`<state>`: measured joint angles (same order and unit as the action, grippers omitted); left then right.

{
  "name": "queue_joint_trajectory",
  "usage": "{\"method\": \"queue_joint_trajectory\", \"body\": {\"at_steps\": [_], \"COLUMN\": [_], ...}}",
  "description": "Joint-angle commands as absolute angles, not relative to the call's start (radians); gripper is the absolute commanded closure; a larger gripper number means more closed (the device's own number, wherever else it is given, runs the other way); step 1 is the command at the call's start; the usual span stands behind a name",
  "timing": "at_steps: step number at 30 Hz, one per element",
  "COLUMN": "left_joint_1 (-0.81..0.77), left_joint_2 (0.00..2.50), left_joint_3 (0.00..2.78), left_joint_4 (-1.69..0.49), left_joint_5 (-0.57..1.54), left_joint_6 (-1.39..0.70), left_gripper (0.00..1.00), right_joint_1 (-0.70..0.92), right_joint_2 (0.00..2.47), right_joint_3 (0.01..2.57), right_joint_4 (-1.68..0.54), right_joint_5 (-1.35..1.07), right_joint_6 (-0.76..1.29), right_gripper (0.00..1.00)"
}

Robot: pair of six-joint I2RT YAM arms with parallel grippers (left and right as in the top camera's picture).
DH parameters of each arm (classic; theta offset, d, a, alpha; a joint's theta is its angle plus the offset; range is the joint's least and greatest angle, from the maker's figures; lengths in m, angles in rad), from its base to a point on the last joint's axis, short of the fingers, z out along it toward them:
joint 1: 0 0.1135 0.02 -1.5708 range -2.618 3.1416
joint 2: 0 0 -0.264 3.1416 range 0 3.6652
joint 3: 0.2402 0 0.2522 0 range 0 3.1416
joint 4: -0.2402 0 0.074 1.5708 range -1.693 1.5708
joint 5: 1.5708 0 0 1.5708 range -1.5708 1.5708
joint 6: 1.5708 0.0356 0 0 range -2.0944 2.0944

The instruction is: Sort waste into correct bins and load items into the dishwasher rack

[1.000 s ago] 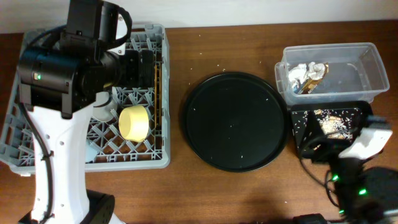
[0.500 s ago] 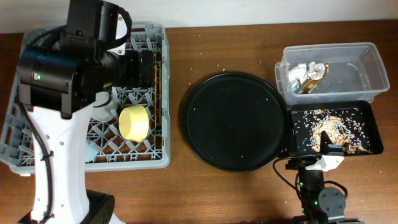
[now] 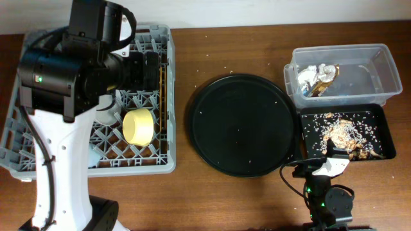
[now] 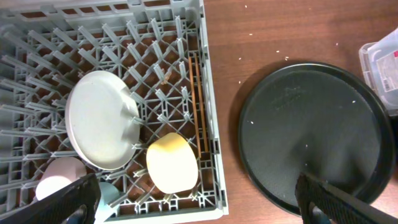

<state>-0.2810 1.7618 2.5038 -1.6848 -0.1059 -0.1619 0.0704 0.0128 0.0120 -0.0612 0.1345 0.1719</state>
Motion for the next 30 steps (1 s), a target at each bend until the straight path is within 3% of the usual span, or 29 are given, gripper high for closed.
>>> {"method": "queue_joint_trajectory", "body": {"at_steps": [1, 4, 7, 13, 18, 24, 30], "left_joint_1": [-0.282, -0.274, -0.271, -0.107, -0.012, 0.081, 0.091], "left_joint_2": [1.768, 1.731, 1.578, 1.064, 0.625, 0.196, 0.021], "left_joint_3": [2.504, 2.452, 2.173, 1.296, 0.714, 0.263, 0.010], "left_joint_4": [-1.681, -1.473, -1.183, -0.582, -0.241, -0.070, 0.083], "left_joint_5": [-0.152, -0.209, -0.180, -0.013, 0.008, 0.089, 0.065], "left_joint_6": [-0.164, -0.162, -0.051, 0.039, 0.039, 0.039, 0.040], "left_gripper": [0.00, 0.00, 0.00, 0.00, 0.00, 0.00, 0.00], "right_joint_1": [0.065, 0.065, 0.065, 0.065, 0.065, 0.065, 0.065], "right_joint_2": [0.009, 0.009, 0.009, 0.009, 0.009, 0.009, 0.009], "right_joint_3": [0.006, 0.006, 0.006, 0.006, 0.006, 0.006, 0.006], "right_joint_4": [-0.068, -0.068, -0.068, -0.068, -0.068, -0.068, -0.068], "right_joint_5": [0.143, 0.143, 0.143, 0.143, 0.143, 0.143, 0.143], "right_joint_6": [0.165, 0.165, 0.165, 0.165, 0.165, 0.165, 0.165], "right_gripper": [0.02, 0.02, 0.02, 0.01, 0.02, 0.01, 0.02]}}
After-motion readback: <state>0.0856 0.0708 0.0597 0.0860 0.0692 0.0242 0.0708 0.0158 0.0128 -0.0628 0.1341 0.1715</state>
